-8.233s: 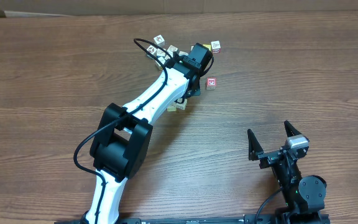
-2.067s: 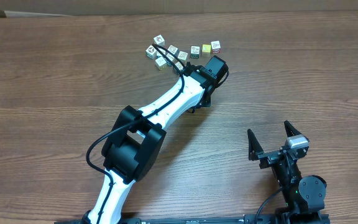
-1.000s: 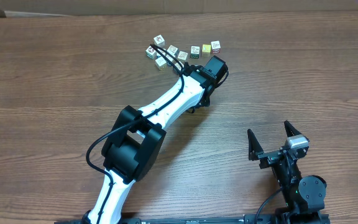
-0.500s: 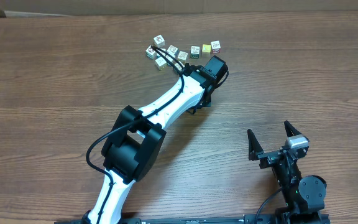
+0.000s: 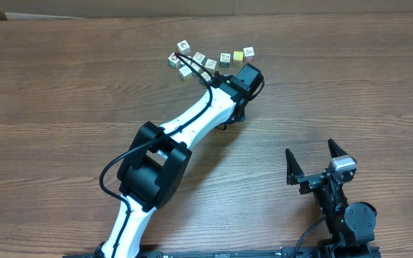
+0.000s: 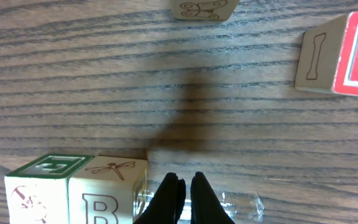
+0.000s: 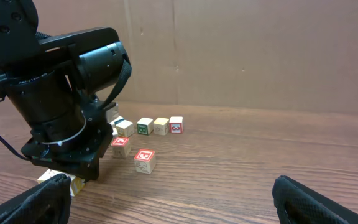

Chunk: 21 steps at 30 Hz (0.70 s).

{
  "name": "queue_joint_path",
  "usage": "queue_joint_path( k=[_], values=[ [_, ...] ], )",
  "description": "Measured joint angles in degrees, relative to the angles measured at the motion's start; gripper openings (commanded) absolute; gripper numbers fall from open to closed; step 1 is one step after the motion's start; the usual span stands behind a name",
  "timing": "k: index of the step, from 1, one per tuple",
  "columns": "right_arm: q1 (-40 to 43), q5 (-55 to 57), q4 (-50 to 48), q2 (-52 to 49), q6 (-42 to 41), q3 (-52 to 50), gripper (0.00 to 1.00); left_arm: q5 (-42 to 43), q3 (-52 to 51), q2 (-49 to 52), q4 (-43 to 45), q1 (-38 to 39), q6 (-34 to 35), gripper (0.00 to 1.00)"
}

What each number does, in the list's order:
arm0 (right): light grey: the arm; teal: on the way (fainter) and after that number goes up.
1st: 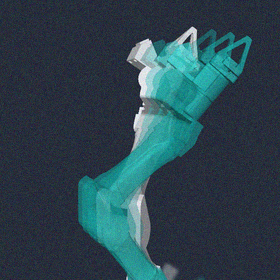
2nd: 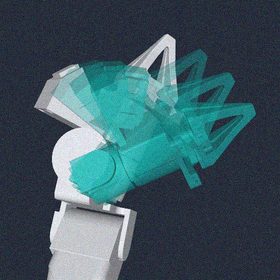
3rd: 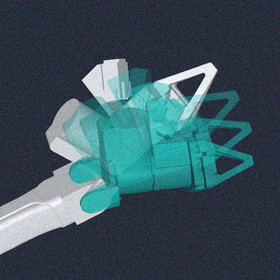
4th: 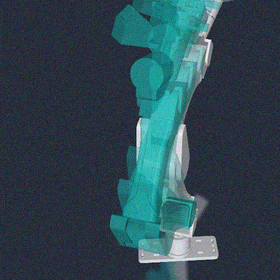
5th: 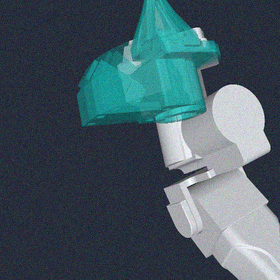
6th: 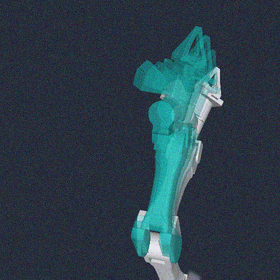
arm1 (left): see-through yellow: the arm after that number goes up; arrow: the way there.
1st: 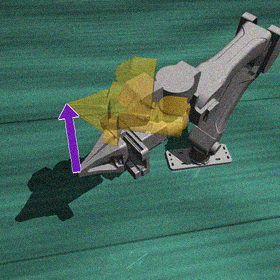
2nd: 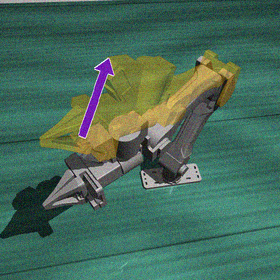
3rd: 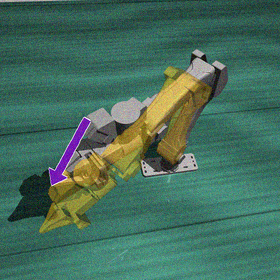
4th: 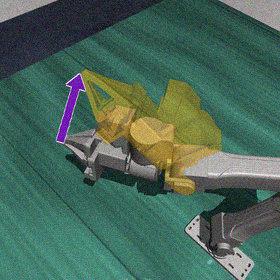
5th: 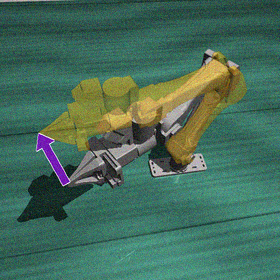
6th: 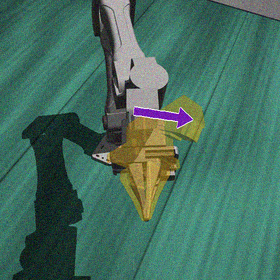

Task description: Form a horizontal line

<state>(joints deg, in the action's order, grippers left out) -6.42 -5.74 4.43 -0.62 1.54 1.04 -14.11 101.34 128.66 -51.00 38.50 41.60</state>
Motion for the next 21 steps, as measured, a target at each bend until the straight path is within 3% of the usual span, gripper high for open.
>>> queue_joint_path(
  k=[21],
  values=[
    [0.0, 0.0, 0.0, 0.0, 0.0, 0.0, 1.00, 0.0, -0.9, 0.0, -0.9, -0.8, -1.5, 0.04]
  ],
)
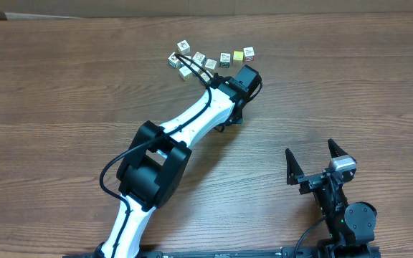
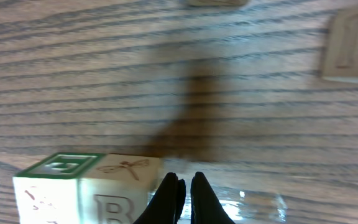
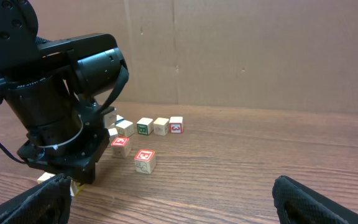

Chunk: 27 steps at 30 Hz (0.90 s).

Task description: Form a horizontal line

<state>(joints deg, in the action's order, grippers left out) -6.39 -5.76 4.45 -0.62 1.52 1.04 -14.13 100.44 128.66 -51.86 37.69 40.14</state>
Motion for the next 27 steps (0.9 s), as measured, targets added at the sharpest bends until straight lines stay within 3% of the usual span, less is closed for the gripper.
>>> queue_joint_path(
  k=[16, 27],
  values=[
    [0.0, 0.0, 0.0, 0.0, 0.0, 0.0, 1.00, 0.5, 0.0, 0.0, 0.5, -1.6, 0.0, 0.04],
    [0.0, 0.0, 0.0, 0.0, 0.0, 0.0, 1.00, 5.6, 4.3, 0.0, -1.6, -1.6, -3.0, 0.04]
  ],
)
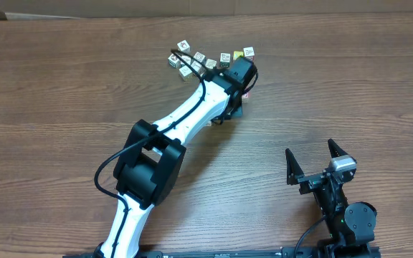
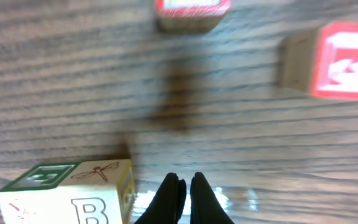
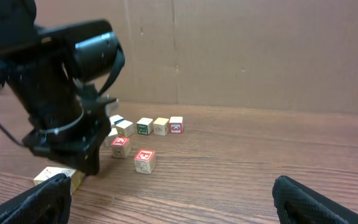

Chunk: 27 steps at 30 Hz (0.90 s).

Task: Form a horizontal line
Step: 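Lower the open left gripper around both placed blocks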

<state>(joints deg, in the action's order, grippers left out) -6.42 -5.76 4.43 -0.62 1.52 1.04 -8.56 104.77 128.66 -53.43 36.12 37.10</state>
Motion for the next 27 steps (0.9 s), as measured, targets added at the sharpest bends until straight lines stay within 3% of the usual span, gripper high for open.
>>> queue_joint_path(
  k=[3, 5, 12, 15, 27],
  values=[
    [0.0, 0.0, 0.0, 0.0, 0.0, 0.0, 1.00, 0.2, 2.1, -0.4, -1.6, 0.0, -0.1, 0.06],
    [0.0, 0.0, 0.0, 0.0, 0.0, 0.0, 1.00, 0.2, 2.8, -1.4, -3.0, 0.0, -0.4, 0.38],
    [0.0, 0.0, 0.0, 0.0, 0.0, 0.0, 1.00, -1.6, 3.3, -4.4, -8.4, -2.3, 1.2, 0.55],
    [0.0, 0.0, 0.0, 0.0, 0.0, 0.0, 1.00, -2.1, 2.3, -4.4, -8.7, -4.6, 1.8, 0.78],
    [0.0, 0.0, 0.0, 0.0, 0.0, 0.0, 1.00, -1.9, -4.8, -4.4, -6.4, -8.4, 0.3, 0.81]
  ],
)
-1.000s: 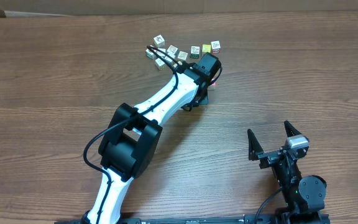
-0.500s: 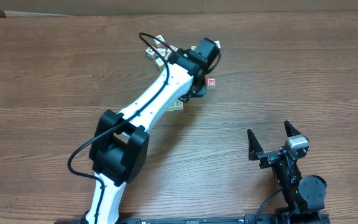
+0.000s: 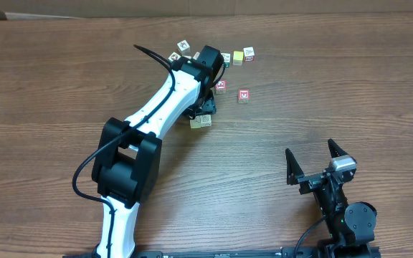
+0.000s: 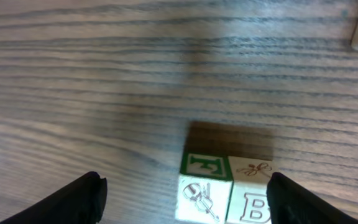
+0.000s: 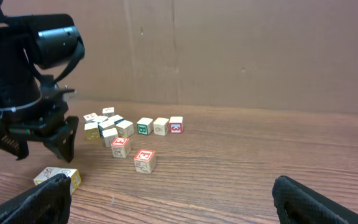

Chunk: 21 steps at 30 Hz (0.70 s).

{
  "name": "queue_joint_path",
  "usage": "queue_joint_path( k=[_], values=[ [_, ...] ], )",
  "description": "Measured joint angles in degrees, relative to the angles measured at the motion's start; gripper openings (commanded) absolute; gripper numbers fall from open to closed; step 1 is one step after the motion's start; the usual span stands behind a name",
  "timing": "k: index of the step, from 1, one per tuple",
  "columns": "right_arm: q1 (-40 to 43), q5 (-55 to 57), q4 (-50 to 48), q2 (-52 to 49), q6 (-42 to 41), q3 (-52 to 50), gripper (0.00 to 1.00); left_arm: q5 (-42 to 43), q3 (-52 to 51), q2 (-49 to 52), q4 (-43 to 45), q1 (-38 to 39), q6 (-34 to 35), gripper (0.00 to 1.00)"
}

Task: Form a horizontal line
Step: 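Lower the open left gripper around both placed blocks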

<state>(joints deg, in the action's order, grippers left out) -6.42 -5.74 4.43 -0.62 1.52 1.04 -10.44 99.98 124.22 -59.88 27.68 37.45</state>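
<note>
Two joined wooden blocks, a green F block (image 4: 205, 167) and a B block (image 4: 252, 186), lie together on the table (image 3: 63, 107); overhead this block pair (image 3: 201, 120) sits in front of the scattered group. My left gripper (image 4: 185, 202) is open just above it, dark fingertips (image 4: 86, 193) wide on either side, touching neither block. Two red-topped blocks (image 3: 221, 86) (image 3: 244, 94) lie right of it. A short row of blocks (image 3: 237, 56) and a cluster (image 3: 180, 51) lie at the back. My right gripper (image 5: 179, 205) is open and holds nothing.
The left arm (image 3: 160, 107) reaches diagonally from the near left edge to the blocks. A cardboard wall (image 5: 260, 50) stands behind the table. The right gripper (image 3: 314, 172) sits at the near right, far from every block.
My left gripper was shut just right of the B block; now it is open and further left, straddling the F and B pair. The two red blocks now show overhead.
The left gripper stayed shut and low beside the B block through the first two moments. Then it was slightly further back, near the red blocks. Now it stands open over the pair, which has hardly shifted. The right arm has not moved.
</note>
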Motion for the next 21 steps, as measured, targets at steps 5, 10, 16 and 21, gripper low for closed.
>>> queue_joint_path(
  k=[5, 10, 16, 21],
  values=[
    [0.0, 0.0, 0.0, 0.0, 0.0, 0.0, 1.00, 2.7, -2.2, 0.0, 4.0, 0.1, -1.9, 0.79],
    [0.0, 0.0, 0.0, 0.0, 0.0, 0.0, 1.00, 4.3, -2.6, 0.0, 4.6, 0.1, -3.2, 0.79],
    [0.0, 0.0, 0.0, 0.0, 0.0, 0.0, 1.00, 4.7, -2.6, 0.0, 4.8, 0.1, -3.8, 0.80],
    [0.0, 0.0, 0.0, 0.0, 0.0, 0.0, 1.00, 5.2, -2.6, 0.0, 6.4, 0.1, -6.6, 0.84]
  ],
)
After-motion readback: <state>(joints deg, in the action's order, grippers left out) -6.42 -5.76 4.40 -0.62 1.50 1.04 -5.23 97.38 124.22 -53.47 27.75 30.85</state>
